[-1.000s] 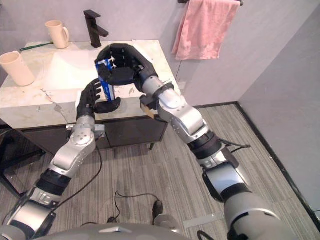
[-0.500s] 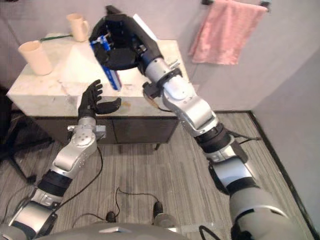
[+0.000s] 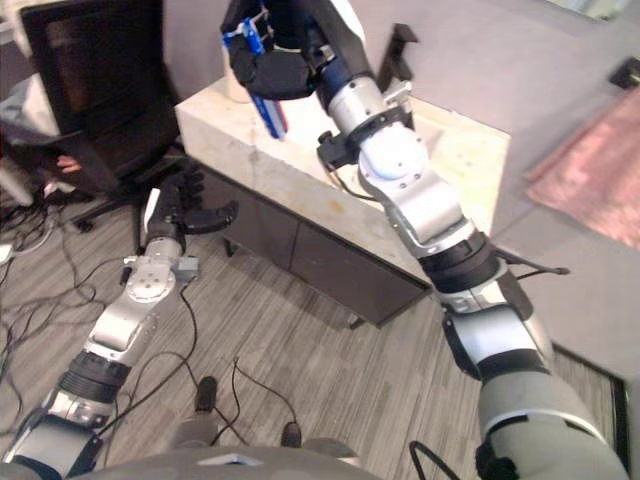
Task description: Organize the bathroom.
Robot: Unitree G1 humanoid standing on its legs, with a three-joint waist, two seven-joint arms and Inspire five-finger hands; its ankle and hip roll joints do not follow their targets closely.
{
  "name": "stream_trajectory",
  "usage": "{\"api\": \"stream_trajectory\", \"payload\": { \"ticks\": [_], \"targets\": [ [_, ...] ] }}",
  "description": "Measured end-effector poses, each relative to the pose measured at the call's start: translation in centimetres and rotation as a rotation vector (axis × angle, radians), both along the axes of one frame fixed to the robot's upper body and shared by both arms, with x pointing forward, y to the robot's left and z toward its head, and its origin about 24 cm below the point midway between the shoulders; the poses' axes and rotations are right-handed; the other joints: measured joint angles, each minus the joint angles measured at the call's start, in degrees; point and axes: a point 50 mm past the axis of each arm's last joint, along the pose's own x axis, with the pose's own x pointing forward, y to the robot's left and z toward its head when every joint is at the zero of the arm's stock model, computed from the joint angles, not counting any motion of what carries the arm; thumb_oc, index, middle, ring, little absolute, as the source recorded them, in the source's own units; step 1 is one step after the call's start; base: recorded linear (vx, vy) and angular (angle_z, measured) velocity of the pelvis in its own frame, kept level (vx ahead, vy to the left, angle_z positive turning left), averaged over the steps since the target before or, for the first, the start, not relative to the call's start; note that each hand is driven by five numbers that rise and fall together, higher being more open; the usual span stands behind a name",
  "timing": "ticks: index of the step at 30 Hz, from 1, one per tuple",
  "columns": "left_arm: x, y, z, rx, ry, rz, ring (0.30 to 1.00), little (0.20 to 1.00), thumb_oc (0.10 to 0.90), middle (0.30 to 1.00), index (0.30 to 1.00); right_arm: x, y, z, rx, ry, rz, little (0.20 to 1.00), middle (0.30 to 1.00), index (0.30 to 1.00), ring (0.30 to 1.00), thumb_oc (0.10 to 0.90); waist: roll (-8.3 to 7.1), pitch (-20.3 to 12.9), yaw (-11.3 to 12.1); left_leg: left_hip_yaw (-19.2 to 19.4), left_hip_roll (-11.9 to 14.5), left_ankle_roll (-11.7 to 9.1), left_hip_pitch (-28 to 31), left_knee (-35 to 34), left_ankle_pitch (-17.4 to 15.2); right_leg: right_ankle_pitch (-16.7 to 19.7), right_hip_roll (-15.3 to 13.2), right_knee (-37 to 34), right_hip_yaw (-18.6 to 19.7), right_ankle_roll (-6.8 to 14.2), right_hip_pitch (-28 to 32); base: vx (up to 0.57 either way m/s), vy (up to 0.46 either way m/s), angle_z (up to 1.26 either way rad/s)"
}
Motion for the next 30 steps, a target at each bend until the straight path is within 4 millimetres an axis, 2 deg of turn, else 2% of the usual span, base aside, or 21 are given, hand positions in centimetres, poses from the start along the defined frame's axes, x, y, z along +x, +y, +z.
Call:
{"api": "stream_trajectory", "payload": {
  "ticks": [1,2,3,4,5,7,9,11,13,15,17,19,20,21,22,23,24,25,26,30],
  "targets": [
    [-0.2,0.3,-0.3,0.014,0.011,0.009,0.9,0.9,0.8,0.9,0.9,-0.1,0.2,0.0,0.007,-0.005,0.011,0.3,0.3,0.3,0.3,0.4,-1.92,0.85,0.67,0.94,-1.19,0.29,-0.69,3.96,-3.26,0.06,-1.83,-0.11,-0.76,-1.18,0.09,-0.16,-0.018,0.38],
    [-0.4,1.0,-0.8,0.037,0.031,0.032,0.9,0.9,0.8,0.9,0.9,-0.2,0.9,-0.1,0.023,-0.004,0.041,0.3,0.3,0.3,0.3,0.4,-3.91,0.85,0.64,1.92,-3.3,0.36,-1.6,9.9,-5.68,0.34,-3.89,-0.02,-0.84,-0.88,-0.01,-0.12,0.009,0.14],
    [-0.4,1.3,-1.1,0.049,0.049,0.053,0.9,0.9,0.8,0.9,0.9,-0.6,1.1,0.2,0.028,-0.026,0.06,0.3,0.3,0.3,0.3,0.4,-4.16,1.02,0.03,3.27,-5.3,0.48,-1.73,13.84,-7.13,0.46,-4.77,0.26,-0.74,-0.11,0.04,-0.09,0.028,0.2],
    [-0.4,1.4,-1.2,0.051,0.055,0.064,0.9,0.9,0.8,0.9,0.9,-0.7,1.2,0.5,0.029,-0.048,0.067,0.3,0.3,0.3,0.3,0.4,-3.04,1.21,-0.6,3.81,-5.55,0.54,-1.07,14.9,-6.85,-0.08,-4.5,1.11,-1.36,0.68,0.05,-0.05,0.059,0.71],
    [-0.3,1.4,-1.4,0.054,0.066,0.074,0.9,0.9,0.8,0.9,0.9,-0.9,0.9,0.9,0.023,-0.094,0.049,0.3,0.3,0.3,0.3,0.4,-1.27,1.44,-2.77,3.24,-5.7,-1.58,0.31,12.23,-7.34,-1.22,-3.54,3.33,-2.15,1.6,-0.01,-0.02,0.073,0.94],
    [-0.3,2.0,-2.2,0.097,0.091,0.107,0.9,0.9,0.8,0.9,0.9,-0.9,0.2,1.4,0.029,-0.124,0.006,0.3,0.3,0.3,0.3,0.4,-1.17,1.4,-4.36,0.74,-7.16,-1.77,0.94,8.88,-4.8,-1.96,-3.69,5.19,0.48,0.66,-0.82,0.01,0.088,1.05],
    [-0.3,2.9,-3.0,0.112,0.133,0.145,0.9,0.9,0.8,0.9,0.9,-0.9,0.0,2.0,0.031,-0.149,-0.013,0.3,0.3,0.3,0.3,0.4,-1.36,1.28,-3.77,-0.54,-8.66,-1.58,0.97,6.75,-3.46,-3.13,-4.03,3.31,3.53,1.25,-0.33,0.03,0.111,0.6],
    [-0.6,4.6,-5.0,0.133,0.231,0.217,0.9,0.9,0.8,0.9,0.9,-0.8,0.3,2.0,0.034,-0.148,-0.003,0.3,0.3,0.3,0.3,0.4,-0.44,1.21,-2.12,-1.19,-9.19,-1.18,1.39,4.6,-2.41,-2.54,-4.45,2.04,3.12,2.16,0.08,0.1,0.182,0.24],
    [-2.7,7.8,-8.7,0.16,0.39,0.329,0.9,0.9,0.8,0.9,0.9,-0.7,1.1,1.6,0.038,-0.129,0.02,0.3,0.3,0.3,0.3,0.4,-0.27,1.09,-1.53,-1.43,-9.47,-0.8,2.8,2.42,-2.03,-2.35,-5.16,1.96,3.2,2.45,0.57,0.14,0.242,0.08],
    [-5.0,9.5,-11.9,0.196,0.536,0.38,0.9,0.9,0.8,0.9,0.9,-0.5,1.6,1.2,0.034,-0.129,0.012,0.3,0.3,0.3,0.3,0.4,-0.14,1.01,-1.49,-1.47,-9.5,-0.48,3.47,1.66,-1.8,-2.31,-5.54,2.33,3.6,2.48,0.6,0.13,0.271,0.0],
    [-8.1,10.5,-15.1,0.212,0.686,0.406,0.9,0.9,0.8,0.9,0.9,-0.2,1.7,0.6,0.043,-0.101,0.015,0.3,0.3,0.3,0.3,0.4,0.01,1.02,-1.7,-0.9,-9.47,-0.17,4.38,0.92,-1.94,-2.28,-5.92,4.05,4.68,2.48,0.04,0.14,0.265,-0.09],
    [-10.3,10.7,-17.0,0.227,0.786,0.397,0.9,0.9,0.8,0.9,0.9,0.1,1.5,0.1,0.037,-0.078,0.009,0.3,0.3,0.3,0.3,0.4,0.17,1.02,-2.38,-0.75,-9.48,0.35,5.44,0.08,-1.85,-2.27,-6.25,6.68,5.86,2.47,-0.83,0.09,0.236,-0.11],
    [-11.2,10.6,-17.7,0.235,0.823,0.382,0.9,0.9,0.8,0.9,0.9,0.3,1.4,-0.1,0.03,-0.065,0.004,0.3,0.3,0.3,0.3,0.4,0.71,1.16,-2.63,-0.49,-8.97,1.24,6.41,-0.92,-1.63,-2.47,-6.12,9.57,6.79,2.76,-2.52,0.08,0.248,-0.2],
    [-11.5,10.5,-18.0,0.235,0.838,0.375,0.9,0.9,0.8,0.9,0.9,0.5,1.3,-0.2,0.027,-0.058,0.001,0.3,0.3,0.3,0.3,0.4,1.13,1.08,-2.87,-0.26,-8.62,1.85,6.82,-1.58,-1.62,-3.78,-6.04,9.83,7.17,3.93,-3.22,0.07,0.263,-0.37],
    [-11.8,10.3,-18.5,0.226,0.841,0.372,0.9,0.9,0.8,0.9,0.9,0.5,1.3,-0.2,0.037,-0.046,0.008,0.3,0.3,0.3,0.3,0.4,1.26,1.01,-3.03,1.14,-8.7,2.13,7.28,-2.26,-1.59,-2.4,-6.75,5.0,8.97,6.23,-3.85,0.04,0.201,-0.34],
    [-11.8,10.3,-18.5,0.222,0.84,0.367,0.9,0.9,0.8,0.9,0.9,0.5,1.3,-0.2,0.038,-0.045,0.011,0.3,0.3,0.3,0.3,0.4,1.15,0.94,-3.19,1.62,-8.98,2.1,7.43,-2.64,-1.55,-1.06,-7.38,2.92,9.37,7.14,-4.0,0.04,0.216,-0.31],
    [-11.8,10.3,-18.7,0.215,0.826,0.365,0.9,0.9,0.8,0.9,0.9,0.5,1.3,-0.4,0.05,-0.027,0.024,0.3,0.3,0.3,0.3,0.4,0.75,0.69,-4.27,2.12,-10.05,2.23,8.17,-3.61,-1.59,3.12,-8.59,0.62,9.68,8.58,-4.69,0.02,0.148,-0.09],
    [-11.9,10.2,-18.8,0.211,0.823,0.366,0.9,0.9,0.8,0.9,0.9,0.5,1.2,-0.5,0.053,-0.016,0.03,0.3,0.3,0.3,0.3,0.4,0.64,0.62,-4.72,2.13,-10.45,2.23,8.66,-4.01,-1.38,3.83,-9.2,0.77,9.86,8.79,-4.75,0.02,0.185,-0.09],
    [-11.9,9.9,-19.0,0.201,0.822,0.363,0.9,0.9,0.8,0.9,0.9,0.6,1.1,-1.2,0.06,0.016,0.044,0.3,0.3,0.3,0.3,0.4,1.34,0.31,-5.25,2.61,-10.37,2.32,9.39,-4.07,-1.93,4.16,-9.3,0.41,10.55,9.25,-4.1,0.0,0.177,-0.2],
    [-11.1,9.4,-18.7,0.183,0.771,0.349,0.9,0.9,0.8,0.9,0.9,0.8,1.2,-1.8,0.035,0.059,0.049,0.3,0.3,0.3,0.3,0.4,1.96,-0.07,-7.65,4.21,-9.76,1.91,10.1,-4.28,-2.68,5.44,-8.82,-0.14,10.95,9.23,-3.77,-0.01,0.124,-0.25]
  ]
}}
